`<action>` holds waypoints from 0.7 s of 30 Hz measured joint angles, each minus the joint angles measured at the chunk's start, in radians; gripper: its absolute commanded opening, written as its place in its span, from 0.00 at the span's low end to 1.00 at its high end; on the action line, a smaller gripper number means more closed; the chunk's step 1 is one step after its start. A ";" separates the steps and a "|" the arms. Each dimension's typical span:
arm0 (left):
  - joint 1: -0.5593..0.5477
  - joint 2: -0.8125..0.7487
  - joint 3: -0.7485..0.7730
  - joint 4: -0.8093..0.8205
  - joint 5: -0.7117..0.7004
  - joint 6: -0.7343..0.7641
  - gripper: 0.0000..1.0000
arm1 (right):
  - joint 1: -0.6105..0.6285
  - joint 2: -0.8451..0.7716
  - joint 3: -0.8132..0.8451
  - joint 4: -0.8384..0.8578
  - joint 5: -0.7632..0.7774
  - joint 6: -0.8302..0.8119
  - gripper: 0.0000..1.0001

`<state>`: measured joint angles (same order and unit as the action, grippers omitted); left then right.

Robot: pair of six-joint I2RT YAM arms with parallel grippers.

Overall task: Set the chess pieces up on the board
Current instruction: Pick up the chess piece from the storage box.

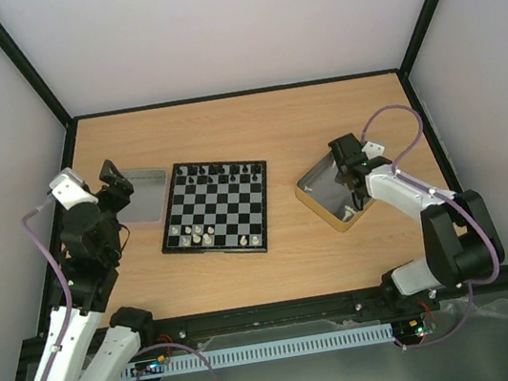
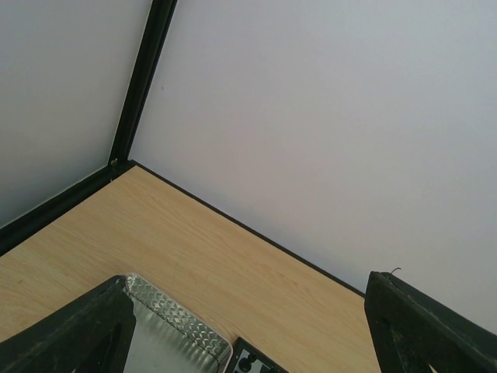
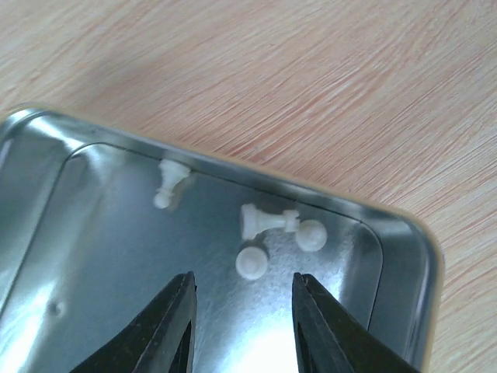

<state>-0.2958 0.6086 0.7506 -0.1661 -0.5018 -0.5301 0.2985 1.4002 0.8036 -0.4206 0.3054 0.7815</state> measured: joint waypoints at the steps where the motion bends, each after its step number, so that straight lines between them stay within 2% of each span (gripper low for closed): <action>1: 0.000 0.000 0.000 0.000 0.001 0.000 0.82 | -0.016 0.007 -0.003 0.008 -0.007 -0.006 0.33; 11: 0.000 0.000 0.000 0.000 0.002 0.004 0.83 | -0.097 0.129 -0.005 0.082 -0.094 -0.062 0.17; 21: 0.000 0.000 0.000 0.000 0.004 0.004 0.83 | -0.098 0.141 -0.005 0.093 -0.116 -0.068 0.17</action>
<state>-0.2958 0.6090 0.7506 -0.1661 -0.4976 -0.5259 0.2001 1.5410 0.7990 -0.3271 0.1894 0.7132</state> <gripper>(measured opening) 0.826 0.166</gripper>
